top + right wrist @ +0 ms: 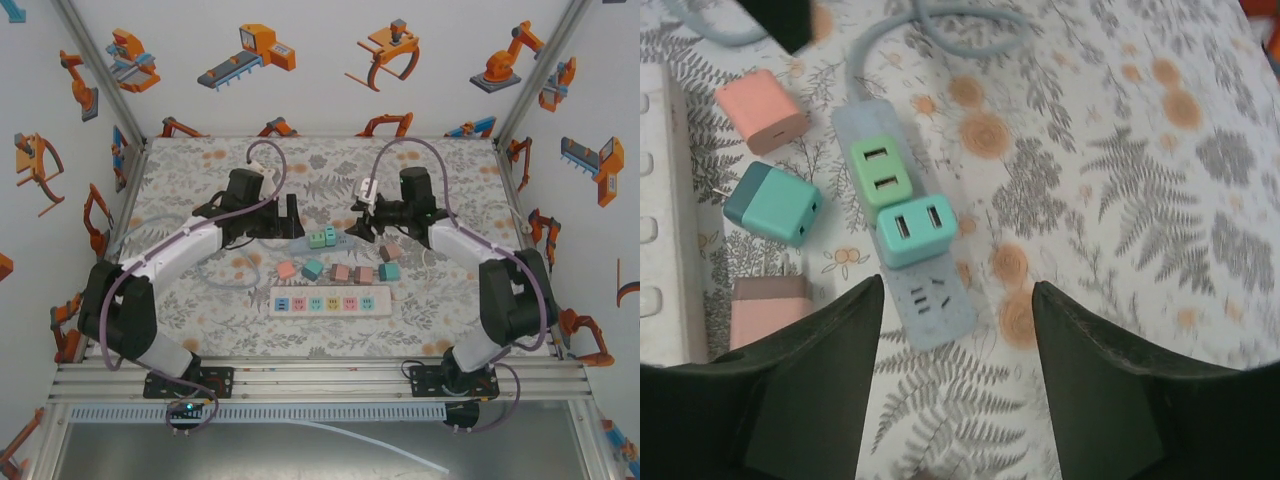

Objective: Pull the plug off the socket

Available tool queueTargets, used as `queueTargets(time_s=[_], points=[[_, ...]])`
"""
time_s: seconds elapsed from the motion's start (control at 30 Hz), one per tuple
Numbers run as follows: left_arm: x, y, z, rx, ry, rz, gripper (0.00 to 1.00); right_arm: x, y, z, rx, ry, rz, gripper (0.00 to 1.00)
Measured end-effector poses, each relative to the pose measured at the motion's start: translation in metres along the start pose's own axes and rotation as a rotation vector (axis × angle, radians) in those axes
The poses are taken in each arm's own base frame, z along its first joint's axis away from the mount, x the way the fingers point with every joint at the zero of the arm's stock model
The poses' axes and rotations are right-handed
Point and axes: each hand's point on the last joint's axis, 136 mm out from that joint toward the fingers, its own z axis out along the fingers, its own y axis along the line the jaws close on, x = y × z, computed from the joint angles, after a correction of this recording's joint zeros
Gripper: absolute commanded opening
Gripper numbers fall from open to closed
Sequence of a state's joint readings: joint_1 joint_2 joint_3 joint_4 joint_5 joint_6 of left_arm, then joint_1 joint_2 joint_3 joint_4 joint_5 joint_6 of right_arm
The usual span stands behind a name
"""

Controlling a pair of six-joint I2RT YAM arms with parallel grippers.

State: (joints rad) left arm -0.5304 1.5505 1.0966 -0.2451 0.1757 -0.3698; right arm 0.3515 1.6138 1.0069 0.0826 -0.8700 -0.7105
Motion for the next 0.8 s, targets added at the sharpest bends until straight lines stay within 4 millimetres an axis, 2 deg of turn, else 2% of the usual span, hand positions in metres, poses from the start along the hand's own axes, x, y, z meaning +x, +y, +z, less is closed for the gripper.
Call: queueTargets(time_s=[0.03,0.07,0.2,0.4,0.57,0.8], points=[[0.0,0.002,0.004,-0.01,0.009,-0.003,0.83,-0.001,0.002,0.006,-0.032,0.006,-0.035,0.71],[0.0,0.006,0.009,-0.024,0.019,-0.006,0.82,-0.002,0.005,0.012,-0.062,0.015,-0.066,0.73],[0.001,0.01,0.022,-0.047,0.046,-0.011,0.78,0.003,0.016,0.032,-0.173,0.06,-0.143,0.76],[0.017,0.022,0.041,-0.083,0.108,-0.02,0.72,0.028,0.034,0.049,-0.275,0.12,-0.14,0.75],[0.029,0.031,0.053,-0.113,0.156,-0.022,0.7,0.041,0.042,0.065,-0.332,0.144,-0.125,0.67],[0.042,0.038,0.066,-0.126,0.202,-0.029,0.69,0.046,0.034,0.076,-0.339,0.146,-0.123,0.48]])
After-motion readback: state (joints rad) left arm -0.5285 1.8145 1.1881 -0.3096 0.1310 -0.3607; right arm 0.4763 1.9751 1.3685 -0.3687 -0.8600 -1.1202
